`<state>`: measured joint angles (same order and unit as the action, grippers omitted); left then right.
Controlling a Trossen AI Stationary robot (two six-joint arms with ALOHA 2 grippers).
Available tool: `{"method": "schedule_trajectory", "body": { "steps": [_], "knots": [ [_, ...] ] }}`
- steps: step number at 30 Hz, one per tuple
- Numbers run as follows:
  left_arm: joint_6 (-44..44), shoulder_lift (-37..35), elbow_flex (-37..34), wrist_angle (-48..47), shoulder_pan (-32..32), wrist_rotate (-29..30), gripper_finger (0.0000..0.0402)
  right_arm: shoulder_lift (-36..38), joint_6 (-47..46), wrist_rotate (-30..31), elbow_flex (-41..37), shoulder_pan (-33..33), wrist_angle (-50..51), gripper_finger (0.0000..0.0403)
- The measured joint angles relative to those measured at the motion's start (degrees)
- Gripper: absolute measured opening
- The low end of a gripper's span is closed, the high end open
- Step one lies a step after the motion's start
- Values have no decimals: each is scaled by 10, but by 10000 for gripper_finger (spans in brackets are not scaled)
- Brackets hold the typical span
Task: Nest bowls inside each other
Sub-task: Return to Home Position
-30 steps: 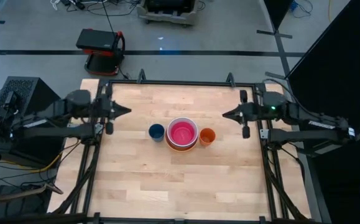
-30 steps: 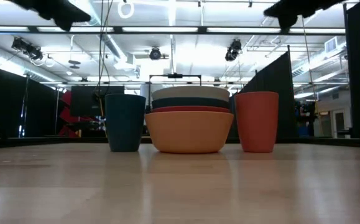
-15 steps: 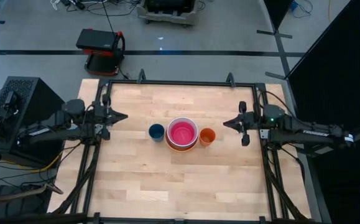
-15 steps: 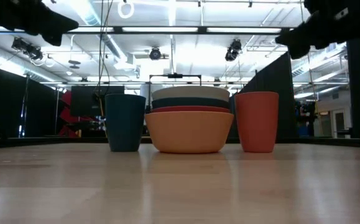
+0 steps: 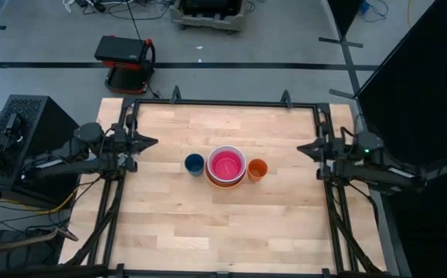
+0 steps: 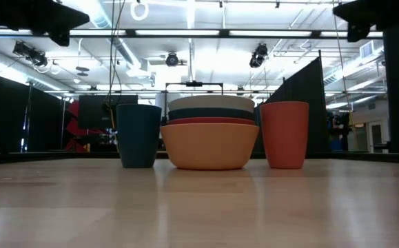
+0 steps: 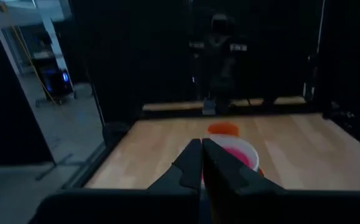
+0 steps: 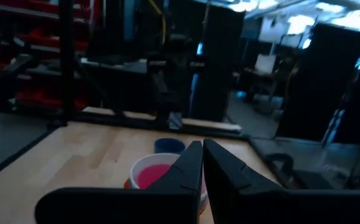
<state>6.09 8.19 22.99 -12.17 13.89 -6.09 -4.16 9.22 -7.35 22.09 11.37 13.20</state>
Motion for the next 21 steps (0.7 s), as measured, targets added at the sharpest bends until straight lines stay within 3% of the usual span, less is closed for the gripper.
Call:
{"method": "schedule_trajectory", "body": {
  "steps": [6,21],
  "knots": [
    [11,1,-82,117,0,-7,0,41,0,30,-1,0,29,0],
    [-3,0,-134,165,0,-44,0,39,-112,-35,-162,0,-143,0]
  ]
}}
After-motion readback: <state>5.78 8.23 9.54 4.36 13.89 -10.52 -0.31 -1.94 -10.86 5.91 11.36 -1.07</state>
